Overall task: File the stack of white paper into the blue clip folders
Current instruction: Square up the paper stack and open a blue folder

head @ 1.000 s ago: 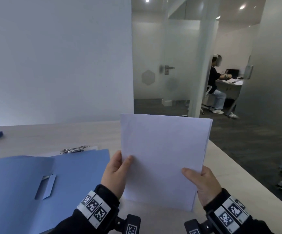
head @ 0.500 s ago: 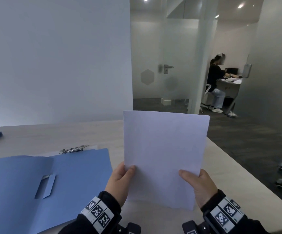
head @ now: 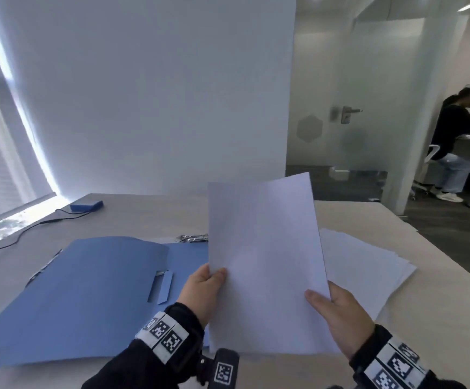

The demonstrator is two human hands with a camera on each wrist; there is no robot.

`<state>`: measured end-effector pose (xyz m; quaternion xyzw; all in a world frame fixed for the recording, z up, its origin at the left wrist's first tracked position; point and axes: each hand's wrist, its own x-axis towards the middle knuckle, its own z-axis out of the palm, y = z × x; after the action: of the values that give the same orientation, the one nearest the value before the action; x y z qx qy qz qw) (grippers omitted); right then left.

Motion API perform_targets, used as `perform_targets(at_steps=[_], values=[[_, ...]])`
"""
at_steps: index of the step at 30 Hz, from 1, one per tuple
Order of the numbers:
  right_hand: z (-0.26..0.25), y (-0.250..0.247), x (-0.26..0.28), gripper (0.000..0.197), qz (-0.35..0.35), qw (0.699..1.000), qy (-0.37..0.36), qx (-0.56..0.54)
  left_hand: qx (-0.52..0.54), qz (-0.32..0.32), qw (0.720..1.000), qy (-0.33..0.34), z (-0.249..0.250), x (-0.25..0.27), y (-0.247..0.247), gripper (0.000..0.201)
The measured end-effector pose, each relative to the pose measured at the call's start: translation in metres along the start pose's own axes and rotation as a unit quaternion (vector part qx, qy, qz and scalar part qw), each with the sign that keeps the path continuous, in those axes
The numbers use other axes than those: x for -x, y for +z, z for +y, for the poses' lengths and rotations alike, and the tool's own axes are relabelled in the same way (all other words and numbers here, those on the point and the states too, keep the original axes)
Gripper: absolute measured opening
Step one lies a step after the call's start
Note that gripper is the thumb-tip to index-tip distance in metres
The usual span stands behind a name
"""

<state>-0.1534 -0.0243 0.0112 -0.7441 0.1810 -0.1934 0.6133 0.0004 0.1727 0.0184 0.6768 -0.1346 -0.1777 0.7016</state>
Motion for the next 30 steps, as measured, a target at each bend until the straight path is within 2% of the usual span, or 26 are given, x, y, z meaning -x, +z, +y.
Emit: perform_targets(at_steps=[2, 4, 6, 9, 13, 15, 18, 22, 25, 27, 30], values=[[0.002, 0.022, -0.013, 0.020, -0.023, 0.999, 0.023, 0.004, -0.034, -0.011, 0.999, -0.035, 0.001, 0.000, -0.030, 0.020], [0.004, 0.040, -0.026, 0.019, -0.036, 0.998, 0.055, 0.010, -0.061, 0.010, 0.997, -0.046, 0.002, 0.002, -0.063, 0.022], [0.007, 0.054, -0.041, 0.019, -0.047, 0.995, 0.085, 0.016, -0.113, 0.079, 0.990, -0.029, 0.004, 0.004, -0.101, 0.022], [0.004, 0.072, -0.053, 0.019, -0.064, 0.992, 0.096, 0.055, -0.204, 0.167, 0.965, -0.012, 0.008, 0.010, -0.167, 0.025], [0.001, 0.090, -0.065, 0.014, -0.069, 0.987, 0.108, 0.097, -0.280, 0.266, 0.921, -0.054, 0.010, 0.018, -0.242, 0.028], [0.001, 0.099, -0.068, 0.013, -0.077, 0.985, 0.113, 0.106, -0.301, 0.294, 0.903, -0.084, 0.008, 0.021, -0.268, 0.035], [-0.001, 0.111, -0.068, 0.014, -0.084, 0.985, 0.112, 0.104, -0.307, 0.279, 0.900, -0.136, 0.000, 0.022, -0.288, 0.046], [-0.005, 0.122, -0.065, 0.012, -0.091, 0.986, 0.115, 0.084, -0.307, 0.255, 0.906, -0.141, -0.003, 0.019, -0.293, 0.047], [-0.002, 0.124, -0.067, 0.011, -0.087, 0.986, 0.122, 0.074, -0.304, 0.257, 0.911, -0.111, 0.009, 0.020, -0.289, 0.042], [0.001, 0.124, -0.068, 0.011, -0.084, 0.986, 0.129, 0.069, -0.288, 0.279, 0.914, -0.064, 0.025, 0.024, -0.285, 0.034], [0.001, 0.124, -0.068, 0.008, -0.082, 0.985, 0.140, 0.056, -0.188, 0.281, 0.941, 0.016, 0.060, 0.037, -0.273, 0.026]])
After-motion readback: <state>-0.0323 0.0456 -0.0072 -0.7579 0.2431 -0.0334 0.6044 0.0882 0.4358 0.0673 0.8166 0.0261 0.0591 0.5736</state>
